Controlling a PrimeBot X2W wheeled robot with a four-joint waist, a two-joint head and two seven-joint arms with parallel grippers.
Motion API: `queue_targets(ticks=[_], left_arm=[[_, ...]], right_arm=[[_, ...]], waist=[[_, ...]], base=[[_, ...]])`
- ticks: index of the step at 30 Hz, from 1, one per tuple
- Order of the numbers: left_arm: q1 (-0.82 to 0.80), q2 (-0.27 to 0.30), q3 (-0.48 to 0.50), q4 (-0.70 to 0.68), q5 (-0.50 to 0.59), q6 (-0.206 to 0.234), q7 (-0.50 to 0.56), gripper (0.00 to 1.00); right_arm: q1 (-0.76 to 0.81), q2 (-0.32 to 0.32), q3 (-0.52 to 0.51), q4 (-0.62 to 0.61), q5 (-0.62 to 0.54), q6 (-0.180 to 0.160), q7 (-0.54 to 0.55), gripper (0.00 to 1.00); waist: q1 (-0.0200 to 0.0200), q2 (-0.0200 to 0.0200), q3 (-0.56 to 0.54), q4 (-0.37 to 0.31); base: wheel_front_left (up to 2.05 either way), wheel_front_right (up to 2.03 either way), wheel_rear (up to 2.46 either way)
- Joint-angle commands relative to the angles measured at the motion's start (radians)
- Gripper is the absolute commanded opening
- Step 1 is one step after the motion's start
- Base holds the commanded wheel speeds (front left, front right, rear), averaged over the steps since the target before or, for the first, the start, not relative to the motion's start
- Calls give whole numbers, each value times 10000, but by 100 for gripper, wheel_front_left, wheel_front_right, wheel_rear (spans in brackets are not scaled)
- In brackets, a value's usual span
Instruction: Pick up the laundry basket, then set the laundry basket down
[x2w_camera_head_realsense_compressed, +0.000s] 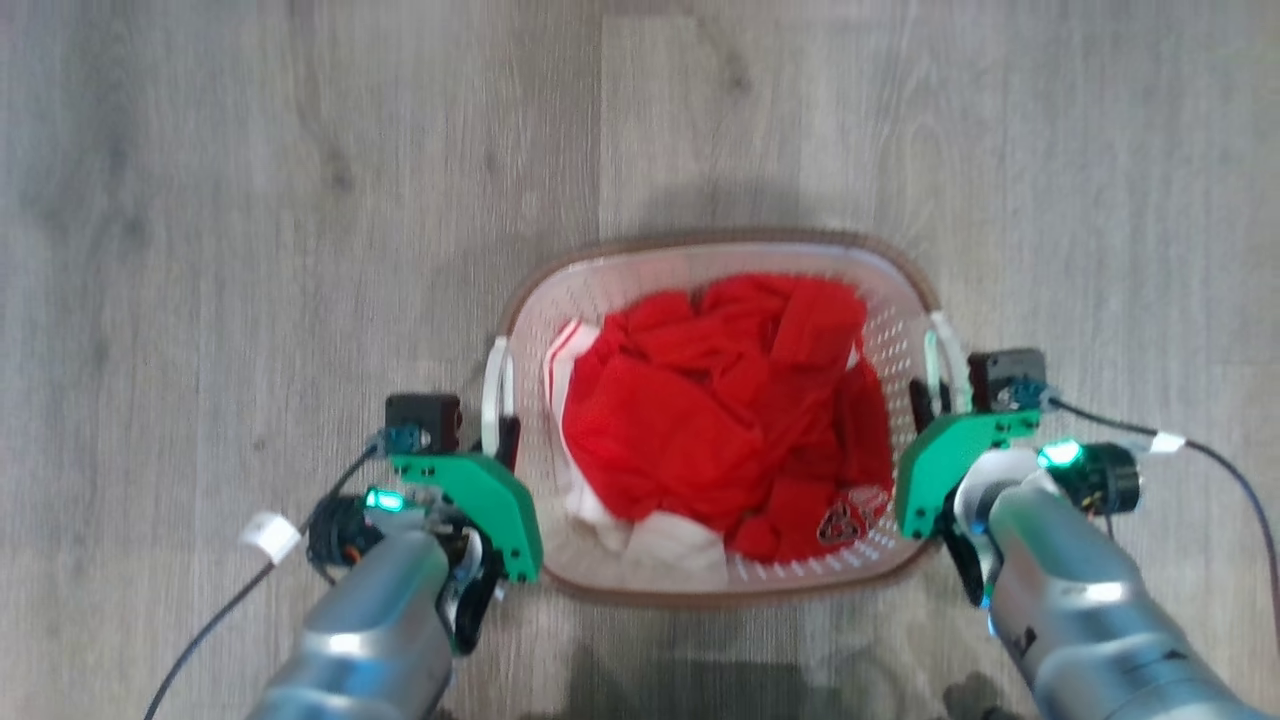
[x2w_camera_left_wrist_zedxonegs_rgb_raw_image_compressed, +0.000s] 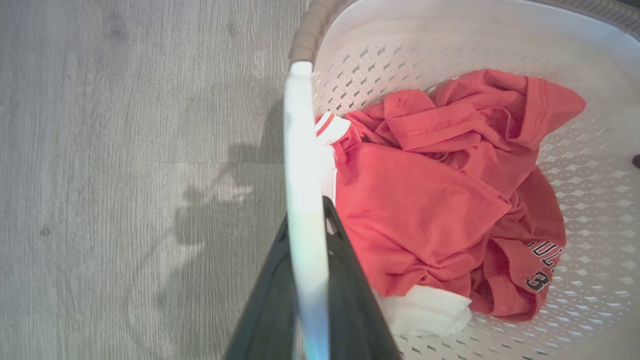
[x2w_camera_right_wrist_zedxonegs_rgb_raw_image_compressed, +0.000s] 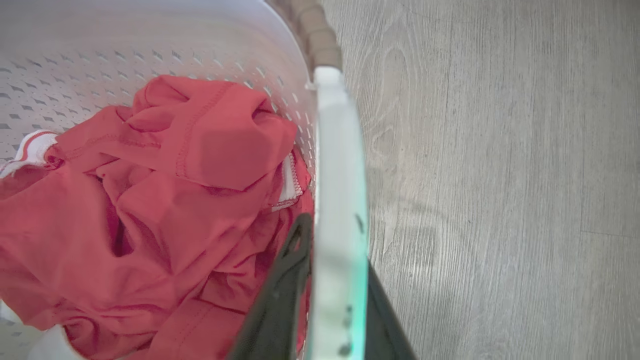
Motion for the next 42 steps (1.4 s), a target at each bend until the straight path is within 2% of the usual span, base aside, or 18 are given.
queue_targets(ticks=[1, 11, 31, 42], left_arm=[[255, 290, 62, 99, -135, 44, -86, 0], [943, 290, -640, 956, -888, -95, -86, 0], [1920, 290, -1713, 1617, -1788, -249, 435, 0], [2052, 290, -1986, 1727, -2217, -260, 651, 0]], right_arm=[[509, 74, 556, 57, 328, -9, -63, 0], [1220, 74, 2306, 223, 2025, -9, 376, 0], [2317, 74, 4283, 498, 4010, -9, 1112, 0], [2402, 74, 4957, 597, 4667, -9, 1201, 0]], waist=[[1, -1, -640, -155], [1, -1, -2119, -433], [1, -1, -4335, -802], [1, -1, -4830, -744]], base=[[0, 0, 0], [0, 0, 0], [0, 0, 0], [0, 0, 0]])
